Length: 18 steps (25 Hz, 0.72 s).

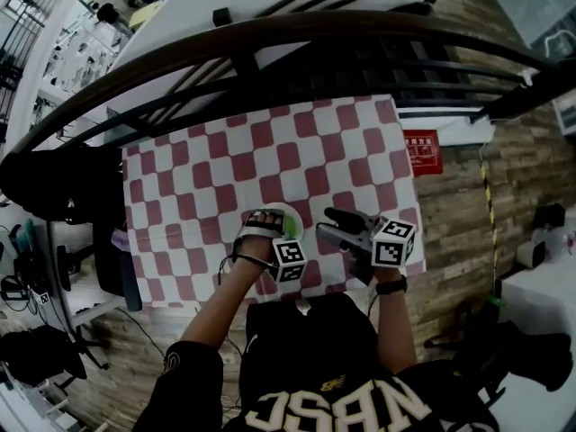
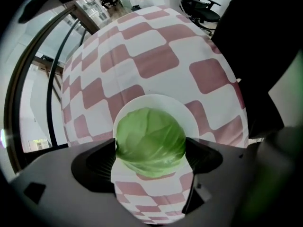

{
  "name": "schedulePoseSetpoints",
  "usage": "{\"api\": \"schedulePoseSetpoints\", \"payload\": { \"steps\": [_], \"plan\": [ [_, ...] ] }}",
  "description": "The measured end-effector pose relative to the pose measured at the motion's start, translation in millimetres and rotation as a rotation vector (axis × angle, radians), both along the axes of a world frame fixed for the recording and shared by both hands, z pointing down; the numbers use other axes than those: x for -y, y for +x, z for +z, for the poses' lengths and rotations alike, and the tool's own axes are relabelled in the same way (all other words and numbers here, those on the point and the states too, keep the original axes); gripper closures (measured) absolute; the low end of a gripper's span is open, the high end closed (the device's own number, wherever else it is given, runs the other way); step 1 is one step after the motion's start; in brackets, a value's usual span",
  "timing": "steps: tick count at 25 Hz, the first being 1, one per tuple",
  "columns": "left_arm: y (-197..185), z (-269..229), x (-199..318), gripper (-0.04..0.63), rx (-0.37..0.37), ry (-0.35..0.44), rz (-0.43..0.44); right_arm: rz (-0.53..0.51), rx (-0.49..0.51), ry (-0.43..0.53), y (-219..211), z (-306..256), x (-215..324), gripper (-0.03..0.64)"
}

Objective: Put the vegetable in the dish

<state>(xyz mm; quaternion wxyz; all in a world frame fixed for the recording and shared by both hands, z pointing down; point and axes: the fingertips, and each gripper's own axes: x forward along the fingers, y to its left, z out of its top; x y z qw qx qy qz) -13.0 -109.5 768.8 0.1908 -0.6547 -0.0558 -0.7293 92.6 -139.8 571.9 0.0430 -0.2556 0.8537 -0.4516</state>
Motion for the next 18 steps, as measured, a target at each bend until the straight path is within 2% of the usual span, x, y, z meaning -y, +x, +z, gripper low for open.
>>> {"api": "schedulePoseSetpoints", "payload": {
  "steps": [5,9,11,14,15,16,18],
  "plan": [
    [-8,-24,11,0.117,-0.17,0.061,-0.178,0.063,-0.059,0.02,6,3,8,0.394],
    [-11,-75,25,0.117,-0.361,0.155,-0.379,0.049,-0.149,0.114,-3,-17,13,0.394],
    [-15,-108,41,0.117,-0.513,0.214,-0.553,0.048,-0.221,0.185,-9,-28,19,0.394],
    [-31,-164,50,0.117,-0.814,0.247,-0.877,0.07,-0.283,0.277,-26,-49,19,0.396],
    [-37,-182,51,0.117,-0.908,0.256,-0.959,0.075,-0.3,0.31,-32,-57,17,0.396],
    [-42,-199,51,0.118,-0.99,0.267,-1.017,0.079,-0.322,0.345,-38,-65,17,0.398],
    [-50,-228,52,0.118,-1.12,0.296,-1.08,0.09,-0.367,0.414,-49,-81,16,0.43]
  ]
}}
